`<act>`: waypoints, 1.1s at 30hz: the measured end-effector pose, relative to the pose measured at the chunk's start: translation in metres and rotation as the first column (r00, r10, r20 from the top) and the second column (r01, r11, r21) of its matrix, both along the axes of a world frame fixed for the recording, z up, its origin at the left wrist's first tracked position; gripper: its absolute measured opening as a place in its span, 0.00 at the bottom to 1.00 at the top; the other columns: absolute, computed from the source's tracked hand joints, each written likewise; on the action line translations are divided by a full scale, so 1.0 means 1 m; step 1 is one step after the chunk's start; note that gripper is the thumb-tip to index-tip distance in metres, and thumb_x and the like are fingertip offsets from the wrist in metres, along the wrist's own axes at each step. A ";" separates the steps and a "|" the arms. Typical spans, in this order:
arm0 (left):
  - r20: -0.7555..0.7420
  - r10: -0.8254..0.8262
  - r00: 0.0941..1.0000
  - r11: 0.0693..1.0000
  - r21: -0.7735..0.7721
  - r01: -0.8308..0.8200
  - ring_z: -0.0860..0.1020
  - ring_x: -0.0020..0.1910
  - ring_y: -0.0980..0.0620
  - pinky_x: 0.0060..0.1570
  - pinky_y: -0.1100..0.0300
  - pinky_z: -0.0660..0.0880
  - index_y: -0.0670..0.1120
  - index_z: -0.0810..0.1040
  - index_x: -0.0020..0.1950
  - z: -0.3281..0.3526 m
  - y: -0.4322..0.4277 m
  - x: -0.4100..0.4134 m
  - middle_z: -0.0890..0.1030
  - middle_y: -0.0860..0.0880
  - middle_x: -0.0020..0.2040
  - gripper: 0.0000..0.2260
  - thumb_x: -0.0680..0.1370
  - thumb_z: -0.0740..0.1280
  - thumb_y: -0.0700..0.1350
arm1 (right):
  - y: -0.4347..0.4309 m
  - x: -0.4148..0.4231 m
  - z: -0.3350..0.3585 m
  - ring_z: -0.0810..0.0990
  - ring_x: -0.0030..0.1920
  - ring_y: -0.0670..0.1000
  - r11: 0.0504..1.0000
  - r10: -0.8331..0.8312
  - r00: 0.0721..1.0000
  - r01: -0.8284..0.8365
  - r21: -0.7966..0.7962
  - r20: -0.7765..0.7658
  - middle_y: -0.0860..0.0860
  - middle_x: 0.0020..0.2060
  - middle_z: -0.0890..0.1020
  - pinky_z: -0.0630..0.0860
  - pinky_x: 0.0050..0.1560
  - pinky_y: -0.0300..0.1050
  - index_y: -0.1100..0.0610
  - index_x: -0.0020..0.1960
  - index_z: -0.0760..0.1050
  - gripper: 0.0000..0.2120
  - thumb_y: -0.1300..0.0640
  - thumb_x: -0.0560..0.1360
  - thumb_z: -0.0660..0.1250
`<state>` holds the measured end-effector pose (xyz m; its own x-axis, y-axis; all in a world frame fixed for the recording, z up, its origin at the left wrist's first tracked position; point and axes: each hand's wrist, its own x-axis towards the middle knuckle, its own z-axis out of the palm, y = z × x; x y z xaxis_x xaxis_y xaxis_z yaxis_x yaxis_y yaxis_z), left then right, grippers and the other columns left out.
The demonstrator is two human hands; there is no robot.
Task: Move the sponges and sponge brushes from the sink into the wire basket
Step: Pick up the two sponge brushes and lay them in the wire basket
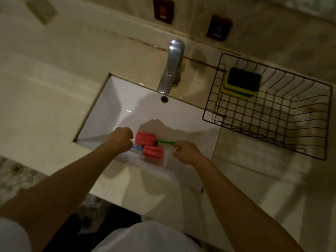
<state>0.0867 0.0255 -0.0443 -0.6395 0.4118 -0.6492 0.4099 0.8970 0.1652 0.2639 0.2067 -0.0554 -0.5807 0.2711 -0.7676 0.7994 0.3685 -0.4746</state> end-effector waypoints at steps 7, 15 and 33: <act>0.017 -0.138 0.990 0.988 -0.074 0.138 0.79 0.57 0.44 0.57 0.50 0.78 0.43 0.82 0.57 -0.041 -0.005 0.002 0.82 0.43 0.56 0.16 0.70 0.68 0.38 | -0.011 -0.023 -0.050 0.74 0.66 0.56 0.977 0.008 0.998 0.005 0.212 -0.063 0.56 0.69 0.73 0.69 0.65 0.40 0.54 0.71 0.71 0.24 0.63 0.75 0.63; -0.036 -0.223 0.974 0.967 -0.132 0.217 0.81 0.48 0.44 0.46 0.53 0.78 0.44 0.81 0.44 -0.064 -0.001 0.004 0.82 0.43 0.47 0.06 0.72 0.66 0.36 | -0.024 -0.033 -0.081 0.72 0.60 0.61 0.857 0.238 0.971 -0.225 0.463 0.031 0.58 0.60 0.74 0.75 0.53 0.50 0.58 0.62 0.75 0.16 0.64 0.75 0.61; 0.087 -0.211 0.974 0.961 0.200 0.191 0.83 0.48 0.48 0.50 0.60 0.76 0.46 0.85 0.48 -0.001 -0.022 -0.024 0.85 0.47 0.47 0.07 0.71 0.74 0.40 | -0.032 -0.009 -0.009 0.73 0.40 0.52 0.925 -0.070 0.967 0.155 0.346 -0.245 0.55 0.39 0.73 0.67 0.38 0.41 0.62 0.45 0.73 0.03 0.68 0.76 0.63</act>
<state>0.0630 0.0037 -0.0456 -0.4625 0.6462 -0.6070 0.5494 0.7463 0.3759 0.2547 0.1747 -0.0642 -0.6747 0.5777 -0.4593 0.7342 0.4616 -0.4979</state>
